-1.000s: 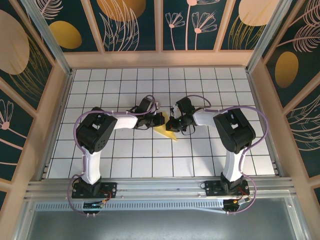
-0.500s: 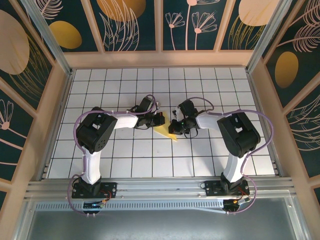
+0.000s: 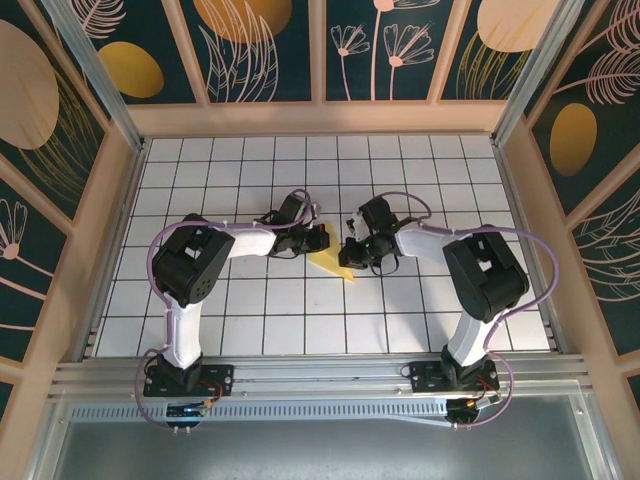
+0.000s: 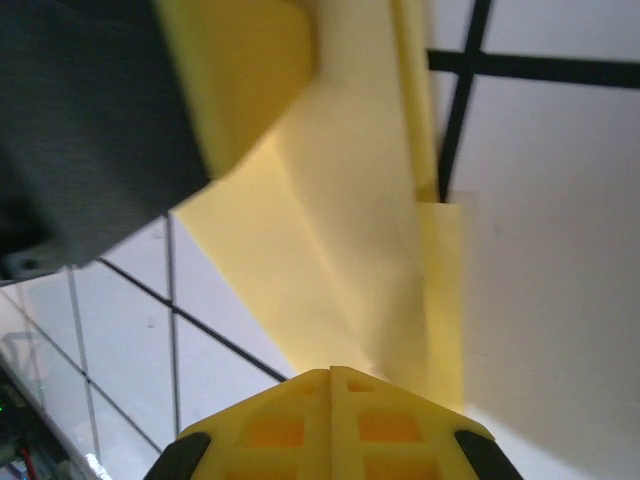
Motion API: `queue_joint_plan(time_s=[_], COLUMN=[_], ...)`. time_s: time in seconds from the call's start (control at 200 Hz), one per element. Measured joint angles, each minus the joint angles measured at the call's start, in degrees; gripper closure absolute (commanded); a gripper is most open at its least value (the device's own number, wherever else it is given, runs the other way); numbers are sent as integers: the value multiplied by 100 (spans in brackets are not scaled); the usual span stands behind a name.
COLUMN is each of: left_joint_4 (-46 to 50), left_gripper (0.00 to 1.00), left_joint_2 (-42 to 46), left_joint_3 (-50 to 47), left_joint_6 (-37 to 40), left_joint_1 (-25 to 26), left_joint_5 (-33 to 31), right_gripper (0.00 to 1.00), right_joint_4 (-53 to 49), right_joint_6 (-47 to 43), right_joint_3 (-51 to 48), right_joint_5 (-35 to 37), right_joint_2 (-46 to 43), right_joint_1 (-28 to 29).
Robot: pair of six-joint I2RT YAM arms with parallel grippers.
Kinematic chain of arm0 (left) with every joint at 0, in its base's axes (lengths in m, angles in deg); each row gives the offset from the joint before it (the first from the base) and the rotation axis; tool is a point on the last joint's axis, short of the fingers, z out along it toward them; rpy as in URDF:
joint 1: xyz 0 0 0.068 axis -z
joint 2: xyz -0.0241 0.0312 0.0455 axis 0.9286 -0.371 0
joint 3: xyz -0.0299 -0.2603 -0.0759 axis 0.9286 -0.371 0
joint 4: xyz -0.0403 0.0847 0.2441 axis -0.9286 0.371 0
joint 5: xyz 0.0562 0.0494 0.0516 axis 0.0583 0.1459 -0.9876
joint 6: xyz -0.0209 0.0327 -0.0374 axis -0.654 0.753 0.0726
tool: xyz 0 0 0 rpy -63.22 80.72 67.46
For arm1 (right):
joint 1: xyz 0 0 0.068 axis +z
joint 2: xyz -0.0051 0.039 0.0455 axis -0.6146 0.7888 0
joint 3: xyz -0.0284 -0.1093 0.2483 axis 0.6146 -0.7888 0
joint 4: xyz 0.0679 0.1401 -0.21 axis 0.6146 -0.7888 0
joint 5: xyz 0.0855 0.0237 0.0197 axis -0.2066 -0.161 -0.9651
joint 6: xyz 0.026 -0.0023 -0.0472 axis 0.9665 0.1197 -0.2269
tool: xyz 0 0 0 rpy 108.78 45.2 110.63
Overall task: Fold a paper plane with a square sheet of paper (fold left side to right side)
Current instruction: Fourth fold the wing at the center of the table.
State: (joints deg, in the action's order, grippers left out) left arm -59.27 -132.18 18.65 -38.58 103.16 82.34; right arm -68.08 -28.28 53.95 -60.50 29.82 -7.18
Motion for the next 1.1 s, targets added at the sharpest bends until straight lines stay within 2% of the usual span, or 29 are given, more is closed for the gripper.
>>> queue_joint_plan(time_s=[0.245,1.096], left_joint_4=[-2,0], left_gripper=[100,100], left_joint_2=[0,0], left_joint_3=[0,0], left_joint_6=[0,0], left_joint_1=[0,0], left_joint_5=[0,-2], right_gripper=[100,100], right_joint_4=[238,785], right_joint_6=[85,339], right_joint_3=[-122,-861], right_joint_5=[-345,-409], right_joint_2=[-94,-55], right_joint_1=[0,-118])
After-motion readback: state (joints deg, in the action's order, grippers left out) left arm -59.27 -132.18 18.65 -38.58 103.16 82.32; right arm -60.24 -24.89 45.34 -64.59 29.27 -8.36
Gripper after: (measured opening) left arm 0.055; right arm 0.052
